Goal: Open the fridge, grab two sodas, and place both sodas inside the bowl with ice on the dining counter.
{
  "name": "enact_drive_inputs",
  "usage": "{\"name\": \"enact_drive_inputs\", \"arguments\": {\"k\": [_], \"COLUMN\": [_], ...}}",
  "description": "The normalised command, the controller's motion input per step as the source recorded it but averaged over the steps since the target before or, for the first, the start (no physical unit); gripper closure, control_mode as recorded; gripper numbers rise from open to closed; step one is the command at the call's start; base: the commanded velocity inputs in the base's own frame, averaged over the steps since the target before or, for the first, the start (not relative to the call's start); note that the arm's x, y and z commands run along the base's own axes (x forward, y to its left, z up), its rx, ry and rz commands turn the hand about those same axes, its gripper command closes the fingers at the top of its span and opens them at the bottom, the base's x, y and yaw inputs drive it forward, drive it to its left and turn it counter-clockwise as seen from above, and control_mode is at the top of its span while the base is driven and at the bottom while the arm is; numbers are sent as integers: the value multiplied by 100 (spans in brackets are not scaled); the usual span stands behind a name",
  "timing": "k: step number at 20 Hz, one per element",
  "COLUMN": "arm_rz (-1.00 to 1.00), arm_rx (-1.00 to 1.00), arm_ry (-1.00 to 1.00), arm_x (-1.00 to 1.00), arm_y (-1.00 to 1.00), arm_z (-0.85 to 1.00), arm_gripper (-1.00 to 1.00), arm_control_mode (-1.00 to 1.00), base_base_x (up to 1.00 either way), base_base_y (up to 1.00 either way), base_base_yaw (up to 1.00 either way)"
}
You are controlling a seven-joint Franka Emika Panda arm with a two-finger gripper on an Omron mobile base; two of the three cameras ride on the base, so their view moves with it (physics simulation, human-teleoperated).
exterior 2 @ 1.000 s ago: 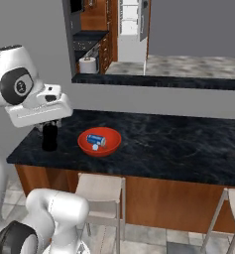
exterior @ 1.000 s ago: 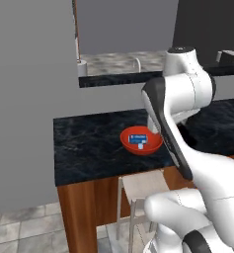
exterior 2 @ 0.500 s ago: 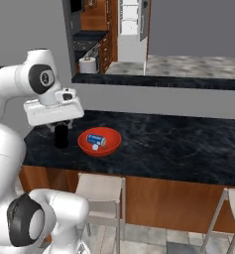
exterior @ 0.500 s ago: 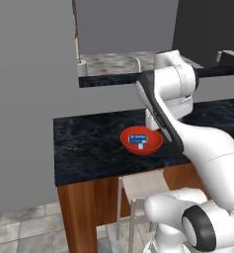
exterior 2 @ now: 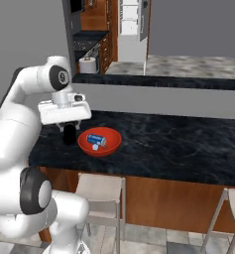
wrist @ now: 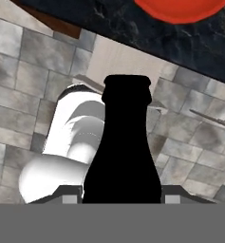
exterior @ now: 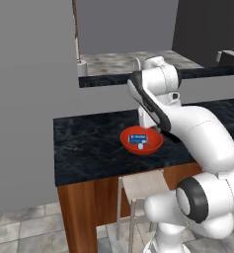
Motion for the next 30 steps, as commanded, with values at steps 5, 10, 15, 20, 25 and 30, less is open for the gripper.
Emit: {"name": "enact_drive_inputs", "arguments": {"k": [5, 10, 15, 20, 25, 30], "arm_rz": [0, 0, 0, 1, 4, 7], "arm_rx": [-1, -1, 0, 0, 0, 0], "arm_ry": [0, 0, 0, 3, 7, 5], "arm_x": [42, 42, 45, 57, 56, 49], "arm_y": [-5, -10, -8, -2, 0, 0], "arm_z": [-47, -46, -31, -15, -20, -29], "arm_gripper": [100, 100, 100, 100, 100, 100], "arm_control_mode": [-100, -100, -100, -100, -100, -100], "base_base_x": [0, 0, 0, 0, 0, 0], "base_base_y": [0, 0, 0, 0, 0, 0], "base_base_yaw": [0, 0, 0, 0, 0, 0]}}
